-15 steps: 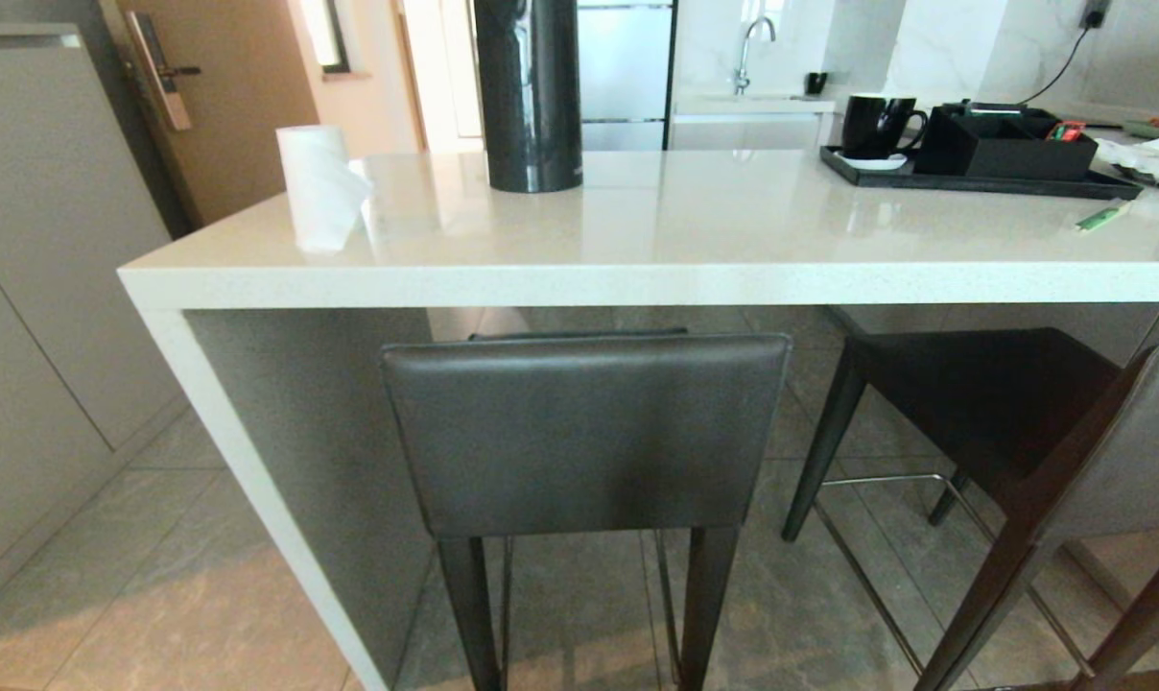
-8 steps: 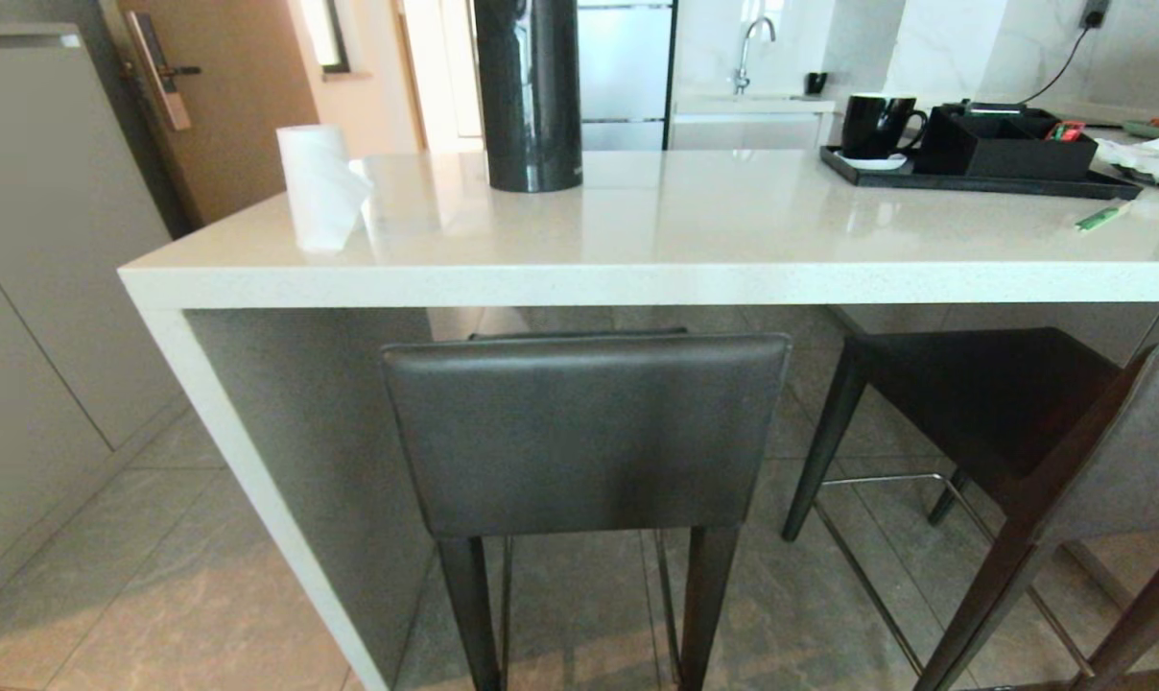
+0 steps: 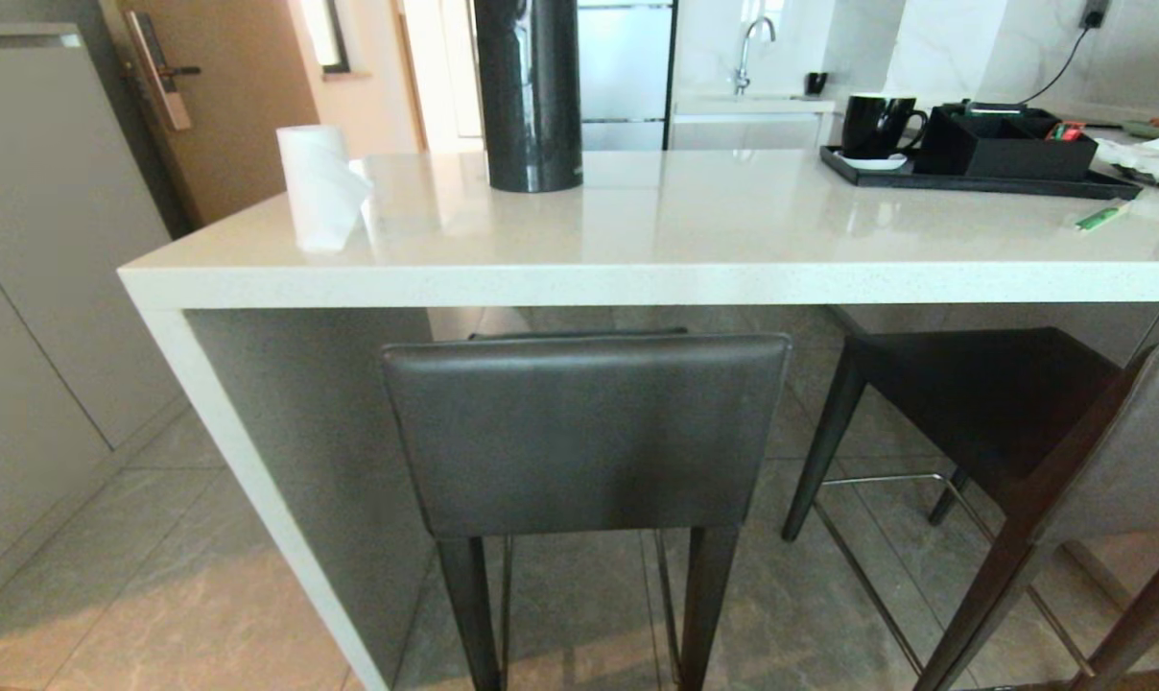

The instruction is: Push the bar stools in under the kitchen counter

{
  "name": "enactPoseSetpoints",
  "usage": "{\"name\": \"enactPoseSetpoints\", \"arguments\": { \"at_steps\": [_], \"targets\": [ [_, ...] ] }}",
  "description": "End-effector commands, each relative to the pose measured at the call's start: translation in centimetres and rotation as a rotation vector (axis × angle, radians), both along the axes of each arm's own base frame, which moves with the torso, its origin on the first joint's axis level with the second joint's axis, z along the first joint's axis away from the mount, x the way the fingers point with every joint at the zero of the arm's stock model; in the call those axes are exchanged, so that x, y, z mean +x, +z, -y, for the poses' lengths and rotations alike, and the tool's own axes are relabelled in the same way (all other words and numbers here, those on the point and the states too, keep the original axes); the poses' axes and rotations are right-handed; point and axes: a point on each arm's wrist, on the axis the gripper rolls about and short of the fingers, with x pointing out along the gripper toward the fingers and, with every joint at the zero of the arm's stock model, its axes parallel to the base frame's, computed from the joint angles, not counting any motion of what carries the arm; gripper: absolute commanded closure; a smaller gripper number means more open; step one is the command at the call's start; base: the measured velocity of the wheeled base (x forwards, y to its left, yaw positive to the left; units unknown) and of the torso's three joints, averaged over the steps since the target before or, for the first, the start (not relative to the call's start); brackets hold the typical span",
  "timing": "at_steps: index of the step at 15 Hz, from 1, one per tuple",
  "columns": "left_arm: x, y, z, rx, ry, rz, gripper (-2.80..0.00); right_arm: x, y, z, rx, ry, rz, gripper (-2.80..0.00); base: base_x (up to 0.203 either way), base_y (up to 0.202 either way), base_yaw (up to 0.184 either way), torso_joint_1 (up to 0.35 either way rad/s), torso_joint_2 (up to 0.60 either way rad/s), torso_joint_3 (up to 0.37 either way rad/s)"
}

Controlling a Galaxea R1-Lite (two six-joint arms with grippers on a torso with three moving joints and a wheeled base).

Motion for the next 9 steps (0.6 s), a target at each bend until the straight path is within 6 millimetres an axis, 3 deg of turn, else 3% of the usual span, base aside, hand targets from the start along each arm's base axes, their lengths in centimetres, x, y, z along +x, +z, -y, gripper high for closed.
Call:
{"name": "enactPoseSetpoints", "arguments": {
  "at_steps": [1,4,9],
  "targets": [
    [0.01,0.00,0.00,0.000,-0.002,-0.001,0.00,0.01,0.00,0.00,0.000,0.000,-0.001,0.00,0.000,0.000,0.000,0.000,0.00,0.000],
    [0.01,0.00,0.00,0.000,-0.003,-0.001,0.00,0.02,0.00,0.00,0.000,0.000,-0.003,0.00,0.000,0.000,0.000,0.000,0.00,0.000],
    [0.01,0.00,0.00,0.000,0.000,-0.001,0.00,0.01,0.00,0.00,0.000,0.002,-0.001,0.00,-0.191,0.000,0.000,0.005,0.00,0.003]
  ]
}}
